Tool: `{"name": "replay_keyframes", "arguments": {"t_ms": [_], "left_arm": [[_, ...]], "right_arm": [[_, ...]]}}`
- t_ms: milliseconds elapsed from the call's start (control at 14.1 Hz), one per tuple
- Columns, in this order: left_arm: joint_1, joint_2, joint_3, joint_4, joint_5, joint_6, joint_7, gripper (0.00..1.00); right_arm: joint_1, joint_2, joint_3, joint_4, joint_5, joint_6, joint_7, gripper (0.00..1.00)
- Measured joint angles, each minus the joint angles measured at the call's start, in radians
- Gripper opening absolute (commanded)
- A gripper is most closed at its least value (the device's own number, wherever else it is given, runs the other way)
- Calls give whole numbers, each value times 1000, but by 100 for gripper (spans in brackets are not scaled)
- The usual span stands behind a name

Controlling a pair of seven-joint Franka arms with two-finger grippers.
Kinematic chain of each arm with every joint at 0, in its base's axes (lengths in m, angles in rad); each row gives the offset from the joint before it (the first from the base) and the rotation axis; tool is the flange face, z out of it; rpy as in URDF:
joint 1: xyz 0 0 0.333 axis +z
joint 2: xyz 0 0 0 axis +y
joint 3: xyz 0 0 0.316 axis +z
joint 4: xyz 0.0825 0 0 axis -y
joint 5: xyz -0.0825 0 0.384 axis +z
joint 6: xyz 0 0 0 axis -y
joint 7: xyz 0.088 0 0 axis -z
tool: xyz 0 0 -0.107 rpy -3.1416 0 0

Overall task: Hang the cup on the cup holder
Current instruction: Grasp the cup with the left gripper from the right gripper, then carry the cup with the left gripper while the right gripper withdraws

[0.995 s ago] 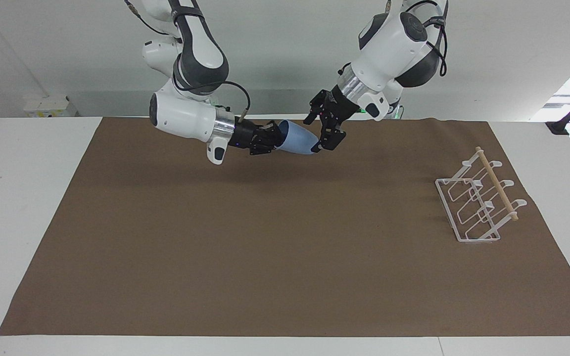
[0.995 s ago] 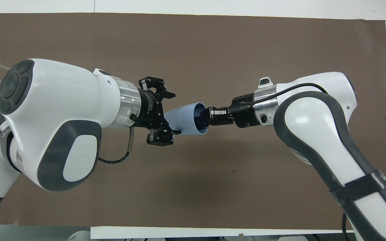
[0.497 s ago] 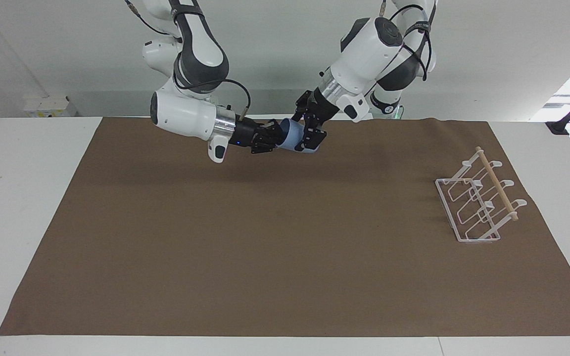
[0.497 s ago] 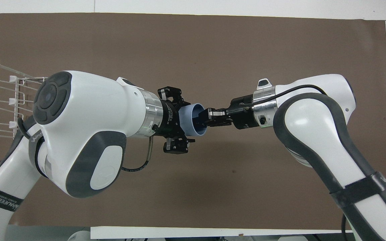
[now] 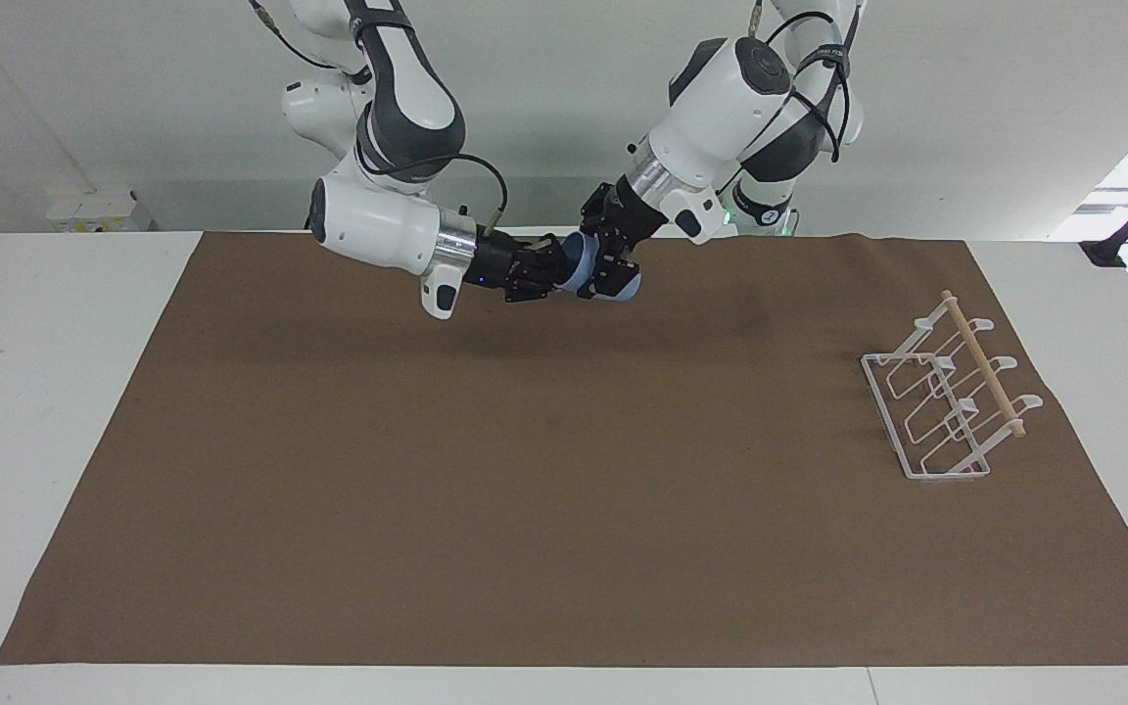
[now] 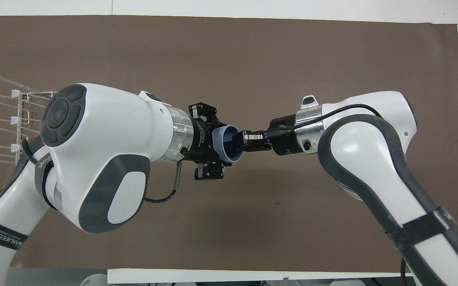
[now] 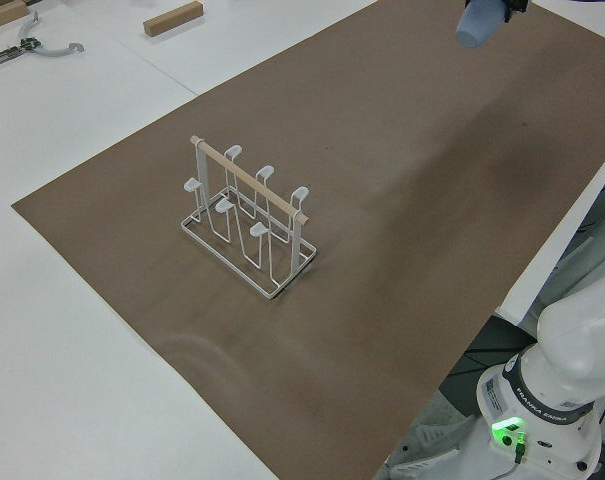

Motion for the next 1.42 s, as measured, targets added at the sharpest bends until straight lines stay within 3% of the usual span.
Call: {"name": "replay_keyframes", "arguments": {"t_ms": [71, 142, 497, 781, 1137, 1279, 1421], "left_arm": [[0, 0, 0, 0, 0, 0, 0, 0], [0, 0, -1, 0, 1, -4, 3, 0], [-9, 3, -3, 4, 1, -16, 5, 0], [-8, 12, 2, 13, 115, -73, 6, 0], [33, 12, 13, 11, 544, -255, 50, 0], [34, 26, 12, 1, 731, -362, 126, 0], [29, 87, 10, -15, 910, -469, 160, 0]], "right_arm": [[0, 0, 0, 0, 0, 0, 0, 66], [0, 0, -1, 1, 3, 4, 0, 99], [-28, -22, -9, 4, -30, 20, 0, 99], [-166, -54, -15, 14, -328, 27, 0, 99], [-336, -54, -24, 60, -801, 18, -4, 99], [-380, -54, -24, 104, -951, -54, -4, 99], [-414, -55, -24, 169, -1079, -157, -4, 99]]}}
